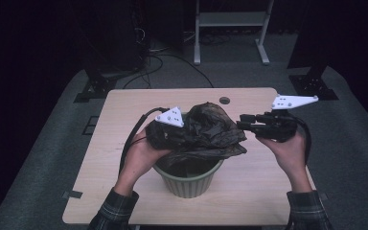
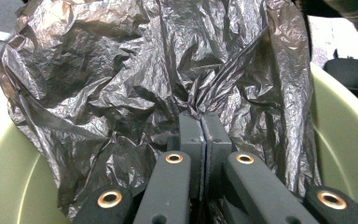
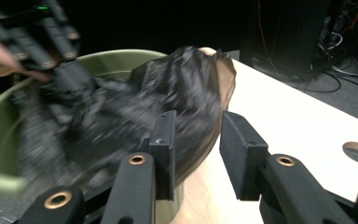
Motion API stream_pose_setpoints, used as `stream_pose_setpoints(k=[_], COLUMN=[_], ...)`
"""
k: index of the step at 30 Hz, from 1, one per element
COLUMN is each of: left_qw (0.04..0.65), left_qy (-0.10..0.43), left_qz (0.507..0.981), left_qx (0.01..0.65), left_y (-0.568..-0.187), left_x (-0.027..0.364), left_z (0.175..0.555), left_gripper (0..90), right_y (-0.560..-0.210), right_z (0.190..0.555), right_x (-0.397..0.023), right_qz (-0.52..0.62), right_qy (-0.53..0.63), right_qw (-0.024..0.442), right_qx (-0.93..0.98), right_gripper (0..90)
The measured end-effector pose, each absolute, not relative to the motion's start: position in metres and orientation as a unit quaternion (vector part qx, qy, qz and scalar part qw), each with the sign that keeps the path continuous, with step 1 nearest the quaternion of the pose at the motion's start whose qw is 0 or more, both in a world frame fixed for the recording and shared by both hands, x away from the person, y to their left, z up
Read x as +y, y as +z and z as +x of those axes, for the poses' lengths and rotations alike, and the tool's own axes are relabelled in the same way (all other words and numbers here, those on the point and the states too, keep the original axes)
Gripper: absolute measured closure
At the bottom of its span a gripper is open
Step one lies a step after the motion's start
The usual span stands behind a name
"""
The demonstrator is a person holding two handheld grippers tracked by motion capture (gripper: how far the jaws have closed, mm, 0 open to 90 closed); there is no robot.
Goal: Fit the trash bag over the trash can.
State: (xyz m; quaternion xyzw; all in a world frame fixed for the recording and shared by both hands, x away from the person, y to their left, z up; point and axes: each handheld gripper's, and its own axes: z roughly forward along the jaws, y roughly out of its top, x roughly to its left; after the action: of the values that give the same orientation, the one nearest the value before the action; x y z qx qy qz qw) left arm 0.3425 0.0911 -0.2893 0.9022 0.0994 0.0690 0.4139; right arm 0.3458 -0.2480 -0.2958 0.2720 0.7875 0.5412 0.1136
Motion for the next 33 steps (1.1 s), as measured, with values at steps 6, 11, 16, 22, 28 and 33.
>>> stream_pose_setpoints(k=[6,11,16,22,28,33], left_qw=[0.419,0.42,0.42,0.425,0.454,0.47], left_qy=[0.073,0.072,0.073,0.069,0.067,0.072], left_qz=[0.898,0.897,0.897,0.895,0.88,0.87], left_qx=[0.113,0.118,0.118,0.116,0.122,0.128], left_y=[-0.289,-0.289,-0.289,-0.288,-0.281,-0.275], left_x=[0.095,0.095,0.095,0.095,0.112,0.135], left_z=[0.345,0.346,0.346,0.344,0.339,0.332], left_gripper=[89.3,89.3,89.3,89.3,89.3,89.3], right_y=[-0.305,-0.318,-0.324,-0.324,-0.325,-0.324], right_z=[0.322,0.305,0.298,0.299,0.301,0.302], right_x=[-0.264,-0.268,-0.265,-0.254,-0.253,-0.269], right_qz=[0.266,0.256,0.247,0.231,0.23,0.247], right_qy=[0.549,0.55,0.551,0.555,0.549,0.551], right_qw=[0.101,0.08,0.066,0.056,0.067,0.083], right_qx=[0.786,0.791,0.794,0.797,0.801,0.793], right_gripper=[63.1,60.7,58.8,73.7,89.2,89.6])
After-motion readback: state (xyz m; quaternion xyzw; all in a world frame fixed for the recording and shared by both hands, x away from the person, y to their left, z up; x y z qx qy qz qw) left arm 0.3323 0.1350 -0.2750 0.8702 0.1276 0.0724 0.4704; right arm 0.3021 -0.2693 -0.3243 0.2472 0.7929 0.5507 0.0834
